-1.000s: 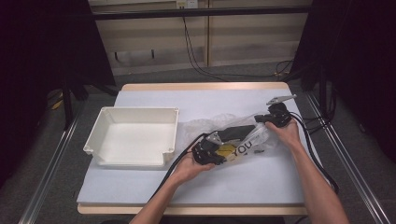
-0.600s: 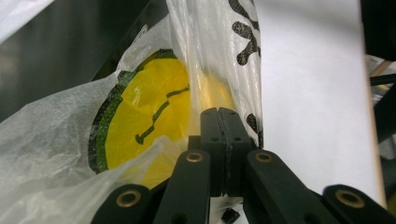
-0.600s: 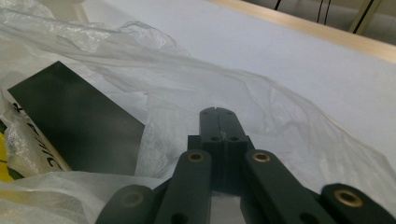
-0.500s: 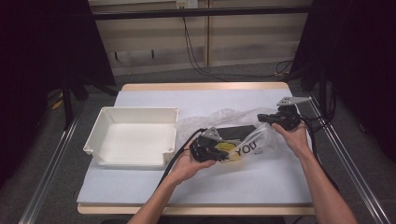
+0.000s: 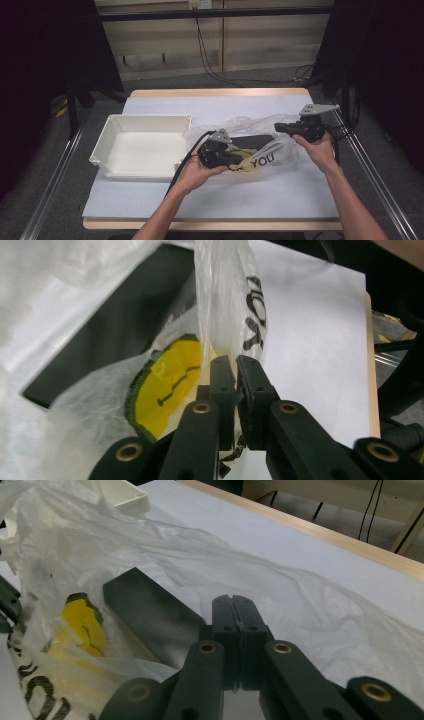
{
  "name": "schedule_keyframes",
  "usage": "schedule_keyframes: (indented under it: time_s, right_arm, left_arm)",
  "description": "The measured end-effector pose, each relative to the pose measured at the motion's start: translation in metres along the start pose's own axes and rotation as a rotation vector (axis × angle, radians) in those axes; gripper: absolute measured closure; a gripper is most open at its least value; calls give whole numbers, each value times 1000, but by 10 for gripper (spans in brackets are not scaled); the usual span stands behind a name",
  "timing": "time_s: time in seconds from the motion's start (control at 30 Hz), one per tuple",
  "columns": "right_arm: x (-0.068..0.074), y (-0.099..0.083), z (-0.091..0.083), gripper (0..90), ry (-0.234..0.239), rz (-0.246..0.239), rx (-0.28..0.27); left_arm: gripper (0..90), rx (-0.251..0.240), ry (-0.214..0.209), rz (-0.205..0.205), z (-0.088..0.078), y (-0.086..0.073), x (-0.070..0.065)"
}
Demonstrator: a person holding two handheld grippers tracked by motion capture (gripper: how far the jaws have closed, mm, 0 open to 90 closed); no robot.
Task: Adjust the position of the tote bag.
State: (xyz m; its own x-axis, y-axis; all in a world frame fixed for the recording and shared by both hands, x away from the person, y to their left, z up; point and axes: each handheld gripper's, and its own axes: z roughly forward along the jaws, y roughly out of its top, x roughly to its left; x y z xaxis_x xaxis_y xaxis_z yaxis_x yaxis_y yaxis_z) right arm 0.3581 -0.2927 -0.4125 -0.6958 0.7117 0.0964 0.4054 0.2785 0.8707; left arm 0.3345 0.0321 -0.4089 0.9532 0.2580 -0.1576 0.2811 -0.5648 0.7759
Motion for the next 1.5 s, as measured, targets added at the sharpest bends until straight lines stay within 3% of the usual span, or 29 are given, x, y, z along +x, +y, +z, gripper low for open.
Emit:
schedule_keyframes:
  time_s: [0.03,0.2,0.23,0.27,0.33,0.6,0.67,0.83,0.9,1.0,1.03,1.07,1.1,1.27,1.3,1.37,1.4,1.47,1.5]
  right_arm:
    - [5,0,0,896,15,-7,6]
    - [13,-2,0,899,42,-17,18]
    - [16,-2,1,900,45,-19,27]
    - [19,-5,5,900,55,-29,50]
    - [21,-6,8,900,53,-38,63]
    - [26,-18,17,900,60,-57,115]
    - [25,-21,16,900,58,-51,118]
    - [22,-27,15,900,54,-53,129]
    - [21,-31,17,900,50,-54,146]
    - [20,-34,16,900,49,-51,151]
    - [18,-37,15,900,40,-55,159]
    - [17,-39,15,900,40,-52,165]
    - [16,-41,15,900,37,-52,171]
    - [13,-49,12,900,32,-43,194]
    - [12,-53,12,900,28,-38,209]
    - [10,-57,12,900,32,-32,220]
    - [10,-58,13,900,30,-34,226]
    - [9,-60,13,900,30,-30,231]
    - [8,-64,13,900,23,-34,243]
  left_arm:
    - [858,13,18,30,-8,5,1]
    - [894,21,57,26,-26,16,12]
    - [899,34,72,28,-28,18,15]
    - [900,80,106,41,-28,22,22]
    - [900,97,126,47,-28,24,25]
    - [900,105,137,92,-41,46,25]
    - [900,158,167,111,-36,49,27]
    - [900,278,178,131,-4,49,39]
    - [900,323,204,112,8,49,49]
    - [900,349,220,100,15,48,56]
    - [900,347,218,63,18,46,64]
    - [900,347,218,63,18,46,64]
    - [900,365,227,44,22,43,73]
    - [900,386,248,17,25,39,84]
    - [900,413,270,2,27,37,90]
    - [900,440,275,1,29,36,95]
    - [900,438,284,-11,31,35,98]
    - [900,443,273,-25,33,34,101]
    - [900,479,294,-34,40,33,102]
